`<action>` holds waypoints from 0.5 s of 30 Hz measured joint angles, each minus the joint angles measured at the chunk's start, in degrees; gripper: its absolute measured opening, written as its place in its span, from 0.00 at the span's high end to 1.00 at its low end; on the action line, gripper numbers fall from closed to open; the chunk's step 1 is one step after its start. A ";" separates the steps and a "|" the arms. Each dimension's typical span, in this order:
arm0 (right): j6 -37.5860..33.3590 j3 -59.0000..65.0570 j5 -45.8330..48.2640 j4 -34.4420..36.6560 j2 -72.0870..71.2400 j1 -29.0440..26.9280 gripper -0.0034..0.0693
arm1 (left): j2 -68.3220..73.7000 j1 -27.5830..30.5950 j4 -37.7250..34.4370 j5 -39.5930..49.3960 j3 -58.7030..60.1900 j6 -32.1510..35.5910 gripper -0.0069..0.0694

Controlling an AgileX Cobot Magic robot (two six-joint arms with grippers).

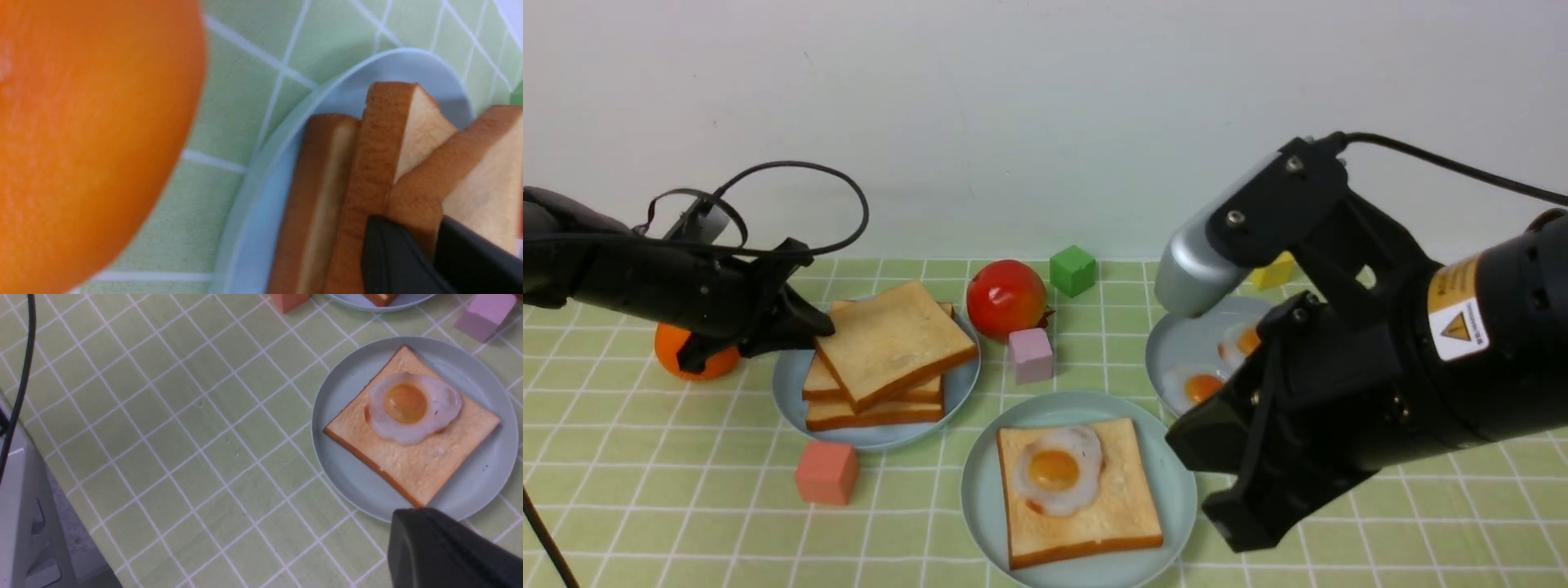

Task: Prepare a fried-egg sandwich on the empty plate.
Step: Use the left arm to grab a slice of bread, then use the left arm to place a slice of bread on the fried egg in the middle

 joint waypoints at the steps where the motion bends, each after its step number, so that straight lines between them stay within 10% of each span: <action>1: 0.00 0.00 0.05 0.01 0.00 0.00 0.97 | -0.83 0.05 0.62 0.17 -0.45 -0.01 0.78; 5: 0.79 0.00 0.06 -0.09 0.00 0.00 0.96 | -4.85 0.12 2.63 1.78 -2.36 0.28 0.78; 15: 27.59 0.00 7.79 -11.80 0.00 -1.74 0.96 | -11.67 -4.35 0.46 14.38 -3.78 7.43 0.79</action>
